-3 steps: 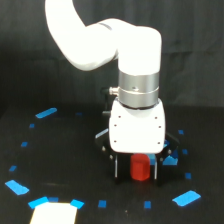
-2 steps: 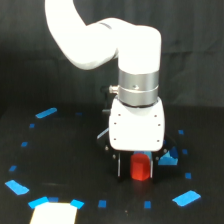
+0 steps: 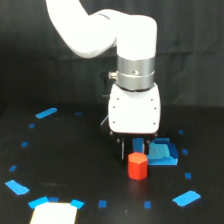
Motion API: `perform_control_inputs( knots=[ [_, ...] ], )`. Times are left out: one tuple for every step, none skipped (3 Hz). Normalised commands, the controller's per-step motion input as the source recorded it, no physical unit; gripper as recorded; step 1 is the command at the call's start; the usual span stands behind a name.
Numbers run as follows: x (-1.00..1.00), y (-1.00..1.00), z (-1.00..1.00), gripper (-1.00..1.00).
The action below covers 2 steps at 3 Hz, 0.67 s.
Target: Pick up the red object from the table
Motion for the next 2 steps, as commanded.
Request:
perform_control_inputs(
  knots=[
    [-0.73, -0.04, -0.01, 1.0],
    [-0.76, -0.34, -0.15, 1.0]
  ],
)
